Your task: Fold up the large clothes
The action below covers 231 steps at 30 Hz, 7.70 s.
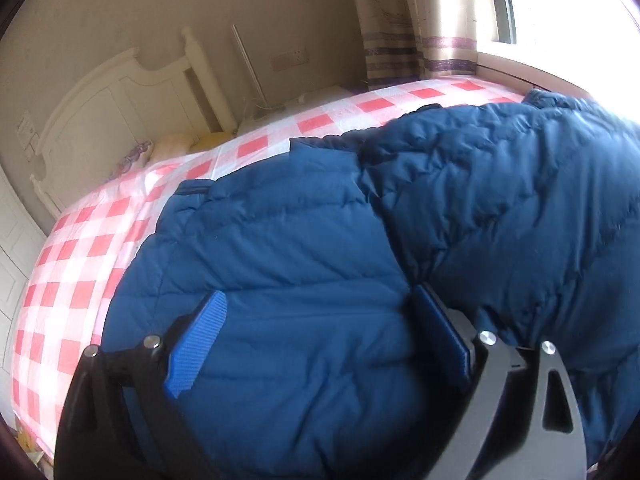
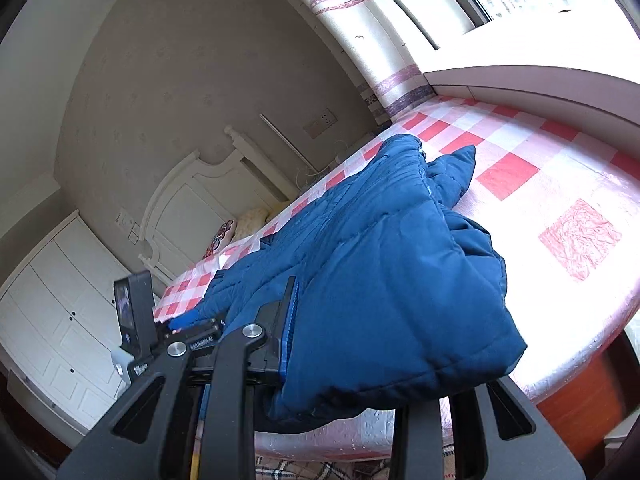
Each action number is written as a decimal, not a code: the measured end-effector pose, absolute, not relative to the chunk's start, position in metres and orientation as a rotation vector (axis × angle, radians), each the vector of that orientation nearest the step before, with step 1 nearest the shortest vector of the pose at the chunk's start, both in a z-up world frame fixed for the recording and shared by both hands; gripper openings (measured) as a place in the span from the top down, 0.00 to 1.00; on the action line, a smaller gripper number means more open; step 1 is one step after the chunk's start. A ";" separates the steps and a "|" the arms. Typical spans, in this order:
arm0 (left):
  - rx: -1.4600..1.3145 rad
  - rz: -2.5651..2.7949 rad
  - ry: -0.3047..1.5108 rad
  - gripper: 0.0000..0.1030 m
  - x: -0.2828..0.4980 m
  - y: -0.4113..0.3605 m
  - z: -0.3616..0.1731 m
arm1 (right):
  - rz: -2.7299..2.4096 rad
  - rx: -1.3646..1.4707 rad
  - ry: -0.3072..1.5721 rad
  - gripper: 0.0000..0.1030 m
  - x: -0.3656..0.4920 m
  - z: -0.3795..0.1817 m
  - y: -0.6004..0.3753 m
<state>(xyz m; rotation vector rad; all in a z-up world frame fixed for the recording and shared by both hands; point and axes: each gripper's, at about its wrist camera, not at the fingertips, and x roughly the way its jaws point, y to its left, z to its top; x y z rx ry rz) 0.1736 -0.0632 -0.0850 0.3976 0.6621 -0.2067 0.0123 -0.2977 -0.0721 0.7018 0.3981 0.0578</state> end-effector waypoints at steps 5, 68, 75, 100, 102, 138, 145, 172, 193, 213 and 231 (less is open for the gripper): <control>0.344 -0.272 0.673 0.09 0.169 -0.049 -0.086 | 0.021 0.552 0.370 0.72 0.020 -0.037 -0.268; -0.187 -0.815 0.956 0.77 0.282 0.075 -0.019 | 0.054 -0.572 0.320 0.10 0.021 -0.111 -0.051; -0.136 -0.822 0.847 0.83 0.248 0.078 0.026 | 0.035 -0.389 0.422 0.12 0.050 -0.112 -0.084; -0.581 -0.799 0.762 0.79 0.293 0.185 -0.107 | -0.017 -0.362 0.612 0.66 0.116 -0.106 -0.098; -0.630 -0.780 0.757 0.79 0.292 0.185 -0.111 | -0.011 -0.395 0.619 0.77 0.121 -0.106 -0.095; -0.124 -0.465 0.685 0.57 0.219 0.161 -0.060 | 0.520 -0.291 0.336 0.67 0.022 -0.001 -0.079; -0.108 -0.442 0.684 0.55 0.216 0.162 -0.061 | 0.575 -0.416 0.493 0.65 0.093 -0.062 0.030; -0.193 -0.211 0.769 0.11 0.325 0.141 -0.052 | 0.645 -0.477 0.506 0.63 0.094 -0.083 0.023; -0.051 -0.007 0.732 0.04 0.314 0.134 -0.055 | 0.535 -0.261 0.791 0.64 0.376 -0.041 -0.071; -0.059 0.002 0.743 0.01 0.315 0.135 -0.059 | 0.298 -0.372 0.676 0.65 0.408 -0.008 -0.058; -0.276 -0.166 0.663 0.02 0.243 0.175 -0.033 | 0.434 -0.174 0.618 0.27 0.258 0.018 -0.080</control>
